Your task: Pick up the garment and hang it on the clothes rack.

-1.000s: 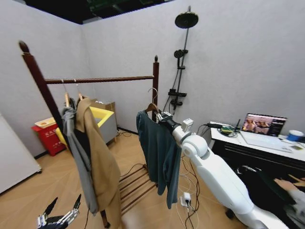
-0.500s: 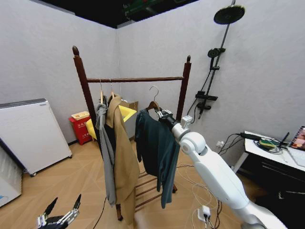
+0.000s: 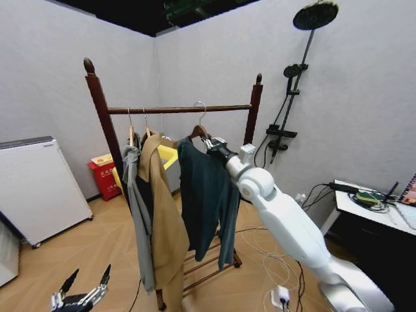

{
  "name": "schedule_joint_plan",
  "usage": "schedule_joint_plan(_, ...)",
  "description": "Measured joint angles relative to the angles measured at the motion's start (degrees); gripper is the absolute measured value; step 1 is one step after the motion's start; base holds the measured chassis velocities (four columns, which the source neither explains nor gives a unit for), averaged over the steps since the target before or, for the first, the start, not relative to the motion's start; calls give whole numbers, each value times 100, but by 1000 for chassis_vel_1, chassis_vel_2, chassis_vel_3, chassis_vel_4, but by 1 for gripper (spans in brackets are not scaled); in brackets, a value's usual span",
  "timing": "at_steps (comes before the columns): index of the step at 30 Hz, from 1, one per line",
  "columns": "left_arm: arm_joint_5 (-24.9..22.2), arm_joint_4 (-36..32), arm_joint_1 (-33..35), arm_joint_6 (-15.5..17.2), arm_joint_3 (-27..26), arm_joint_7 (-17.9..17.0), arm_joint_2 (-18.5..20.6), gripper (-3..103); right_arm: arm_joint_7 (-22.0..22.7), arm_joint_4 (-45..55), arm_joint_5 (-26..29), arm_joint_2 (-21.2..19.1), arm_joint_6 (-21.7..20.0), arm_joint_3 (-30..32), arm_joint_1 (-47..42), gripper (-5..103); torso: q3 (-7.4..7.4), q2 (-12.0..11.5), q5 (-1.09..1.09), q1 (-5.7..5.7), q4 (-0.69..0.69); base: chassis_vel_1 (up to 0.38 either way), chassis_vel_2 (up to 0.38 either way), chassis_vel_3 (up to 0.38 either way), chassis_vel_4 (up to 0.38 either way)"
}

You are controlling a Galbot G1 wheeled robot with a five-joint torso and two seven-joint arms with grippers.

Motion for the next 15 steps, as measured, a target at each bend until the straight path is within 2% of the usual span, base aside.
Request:
schedule_joint_plan(2,0,0,0,0,-1,-3,0,100,0,-133,-30,81,0,-56,95,10,0,0,0,0,0,0,0,0,0)
schedule_joint_plan(3,0,0,0,0,0,-2,0,100,16,-463,-92,304,-7,-188,308,10,1,0,1,1,0,0,0,0,0)
schedule_joint_plan(5,0,0,0,0,0,-1,0,100,41,-569,-100,376,-31,-222,378,10,1,-1,2,2,0,0,0,0,0)
schedule_joint_plan(7,0,0,0,0,0,-1,0,100,152,-1051,-108,633,-130,-353,682,10,2,-1,1,5,-1,0,0,0,0)
schedule_joint_plan(15,0,0,0,0,0,-2,0,100,193,-1745,-158,849,-162,-519,1151,10,2,-1,3,5,-4,0,0,0,0)
